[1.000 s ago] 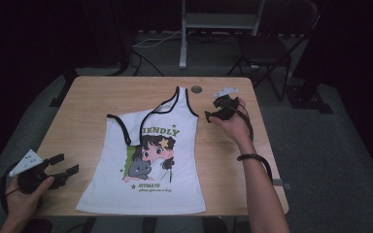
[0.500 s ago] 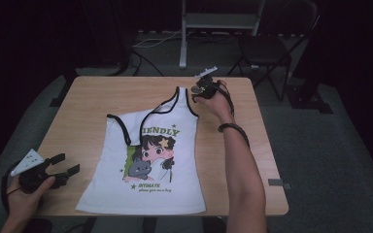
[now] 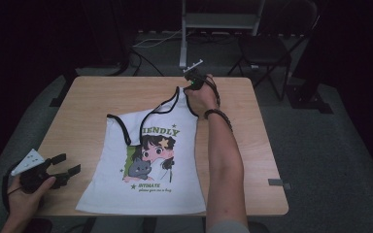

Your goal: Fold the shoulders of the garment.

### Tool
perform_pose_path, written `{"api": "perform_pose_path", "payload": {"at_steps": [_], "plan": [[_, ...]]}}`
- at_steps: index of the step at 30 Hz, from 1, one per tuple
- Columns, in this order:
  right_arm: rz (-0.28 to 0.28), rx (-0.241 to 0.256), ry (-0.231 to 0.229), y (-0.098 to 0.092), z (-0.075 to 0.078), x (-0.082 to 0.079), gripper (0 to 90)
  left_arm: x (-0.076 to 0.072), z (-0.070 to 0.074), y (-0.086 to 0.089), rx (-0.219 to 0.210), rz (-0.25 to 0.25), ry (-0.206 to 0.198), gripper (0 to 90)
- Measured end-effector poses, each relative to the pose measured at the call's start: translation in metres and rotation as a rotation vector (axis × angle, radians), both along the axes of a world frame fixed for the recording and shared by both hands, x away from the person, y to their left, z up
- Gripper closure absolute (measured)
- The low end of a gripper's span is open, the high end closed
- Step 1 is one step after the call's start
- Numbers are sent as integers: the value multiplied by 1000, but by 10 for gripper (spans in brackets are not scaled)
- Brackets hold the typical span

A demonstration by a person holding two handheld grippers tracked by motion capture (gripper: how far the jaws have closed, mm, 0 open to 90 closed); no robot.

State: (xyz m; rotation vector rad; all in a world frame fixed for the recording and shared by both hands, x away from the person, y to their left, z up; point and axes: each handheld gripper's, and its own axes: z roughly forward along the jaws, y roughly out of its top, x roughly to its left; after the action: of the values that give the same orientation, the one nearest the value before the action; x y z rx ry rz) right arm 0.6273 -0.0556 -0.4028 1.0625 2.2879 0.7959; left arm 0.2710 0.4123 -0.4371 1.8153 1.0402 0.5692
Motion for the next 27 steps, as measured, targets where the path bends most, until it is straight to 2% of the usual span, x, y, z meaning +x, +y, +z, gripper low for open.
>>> {"api": "perform_pose_path", "payload": {"at_steps": [6,17,22,27], "plan": [[-3,3,18,6,-11,10,457,0,0,0,-4,2,-1,216],[-10,12,21,10,-23,18,469,0,0,-1,3,-1,-5,216],[-7,21,22,11,-25,19,541,0,0,0,-2,-3,-4,216],[18,30,16,14,-26,18,654,0,0,-1,2,-5,-6,216]]}}
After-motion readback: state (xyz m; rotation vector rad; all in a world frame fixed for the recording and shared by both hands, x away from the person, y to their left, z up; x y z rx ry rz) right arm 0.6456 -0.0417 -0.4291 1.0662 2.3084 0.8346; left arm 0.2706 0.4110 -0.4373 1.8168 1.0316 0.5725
